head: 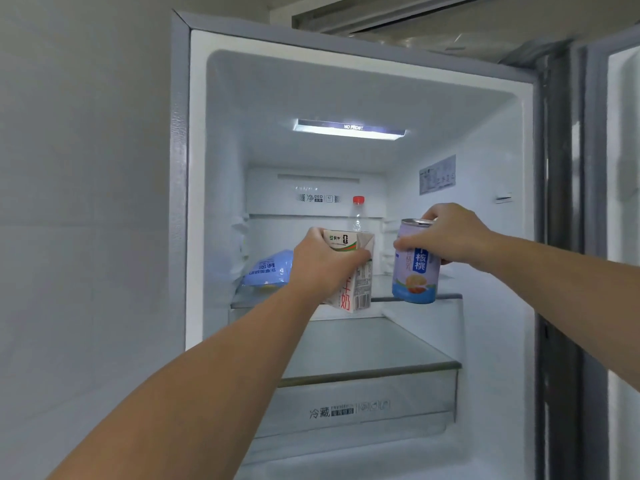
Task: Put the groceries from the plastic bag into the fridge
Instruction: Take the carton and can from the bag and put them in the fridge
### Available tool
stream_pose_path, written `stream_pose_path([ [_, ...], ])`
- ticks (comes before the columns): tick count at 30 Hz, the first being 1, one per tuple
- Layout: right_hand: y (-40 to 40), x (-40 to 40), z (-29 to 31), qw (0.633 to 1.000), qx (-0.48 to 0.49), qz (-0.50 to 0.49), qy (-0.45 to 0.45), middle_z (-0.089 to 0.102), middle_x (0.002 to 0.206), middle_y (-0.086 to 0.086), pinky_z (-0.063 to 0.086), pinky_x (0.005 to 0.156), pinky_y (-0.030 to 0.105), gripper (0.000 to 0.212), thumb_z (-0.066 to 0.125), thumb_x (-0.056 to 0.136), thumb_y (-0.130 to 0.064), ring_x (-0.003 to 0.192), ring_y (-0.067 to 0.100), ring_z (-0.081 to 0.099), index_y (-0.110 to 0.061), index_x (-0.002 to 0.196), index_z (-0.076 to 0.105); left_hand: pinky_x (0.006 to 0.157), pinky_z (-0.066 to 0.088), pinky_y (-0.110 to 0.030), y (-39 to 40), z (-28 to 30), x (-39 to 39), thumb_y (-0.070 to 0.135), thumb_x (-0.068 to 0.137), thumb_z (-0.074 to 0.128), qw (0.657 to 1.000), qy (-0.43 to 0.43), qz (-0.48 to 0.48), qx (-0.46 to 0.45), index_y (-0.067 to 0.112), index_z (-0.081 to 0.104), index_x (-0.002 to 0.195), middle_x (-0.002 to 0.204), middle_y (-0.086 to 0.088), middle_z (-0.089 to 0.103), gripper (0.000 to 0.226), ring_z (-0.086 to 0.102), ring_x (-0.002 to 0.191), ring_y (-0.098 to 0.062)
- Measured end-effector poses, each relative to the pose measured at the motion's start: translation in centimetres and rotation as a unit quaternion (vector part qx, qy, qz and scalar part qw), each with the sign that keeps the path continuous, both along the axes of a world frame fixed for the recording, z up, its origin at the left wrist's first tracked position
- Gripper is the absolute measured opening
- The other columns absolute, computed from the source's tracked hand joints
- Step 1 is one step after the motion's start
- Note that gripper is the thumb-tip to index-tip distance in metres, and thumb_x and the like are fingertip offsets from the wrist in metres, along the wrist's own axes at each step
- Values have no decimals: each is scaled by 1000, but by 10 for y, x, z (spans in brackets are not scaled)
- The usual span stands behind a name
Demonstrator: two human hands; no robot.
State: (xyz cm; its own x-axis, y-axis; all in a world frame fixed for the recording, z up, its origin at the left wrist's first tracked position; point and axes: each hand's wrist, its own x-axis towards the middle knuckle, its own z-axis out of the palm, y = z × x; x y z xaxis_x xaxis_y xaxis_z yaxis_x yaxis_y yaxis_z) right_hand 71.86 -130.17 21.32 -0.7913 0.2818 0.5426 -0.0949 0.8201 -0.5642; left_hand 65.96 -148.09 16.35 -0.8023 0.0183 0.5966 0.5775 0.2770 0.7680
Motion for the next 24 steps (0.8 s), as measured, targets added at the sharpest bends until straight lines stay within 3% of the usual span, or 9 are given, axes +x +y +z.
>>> stream_pose_path([
  [6, 31, -65, 4, 1000, -1, 13, -6, 68, 77, 10, 59, 65, 36, 42, 80, 69, -35, 74, 22, 68, -6, 91, 59, 76, 55, -33, 37, 6, -63, 35, 67, 81, 999, -23, 28, -11, 16, 53, 101, 95, 3, 67, 48, 65, 87, -13],
  [11, 54, -117, 1, 999, -10, 17, -39, 69, 78, 12, 57, 62, 33, 35, 81, 66, -31, 73, 24, 67, -8, 81, 59, 61, 48, -25, 64, 4, -109, 42, 65, 82, 998, -42, 48, -22, 15, 53, 103, 95, 3, 66, 54, 64, 86, -12],
  [14, 61, -144, -2, 998, -10, 23, -53, 68, 77, 12, 54, 56, 30, 36, 81, 64, -32, 69, 22, 66, -9, 76, 56, 61, 50, -26, 77, 5, -132, 45, 66, 83, 996, -44, 68, -35, 13, 51, 105, 96, 2, 65, 59, 64, 86, -14],
  [18, 66, -177, -3, 996, -17, 39, -77, 67, 73, 10, 54, 54, 28, 34, 78, 65, -32, 65, 21, 64, -7, 81, 61, 52, 47, -24, 88, 5, -159, 42, 70, 82, 993, -51, 89, -66, 11, 48, 109, 97, -2, 65, 60, 64, 81, -14],
  [22, 64, -204, 0, 993, -4, 48, -105, 69, 82, 14, 59, 66, 35, 33, 77, 72, -27, 77, 25, 69, -3, 89, 61, 54, 51, -28, 96, 8, -182, 45, 71, 81, 988, -62, 104, -92, 8, 42, 115, 108, -9, 61, 69, 65, 88, -21],
  [24, 61, -216, 0, 994, 15, 43, -103, 67, 87, 14, 58, 75, 36, 28, 75, 76, -25, 83, 26, 68, -5, 82, 57, 61, 55, -34, 99, 10, -194, 51, 69, 80, 982, -69, 126, -119, 9, 40, 116, 112, -10, 59, 74, 64, 94, -24],
])
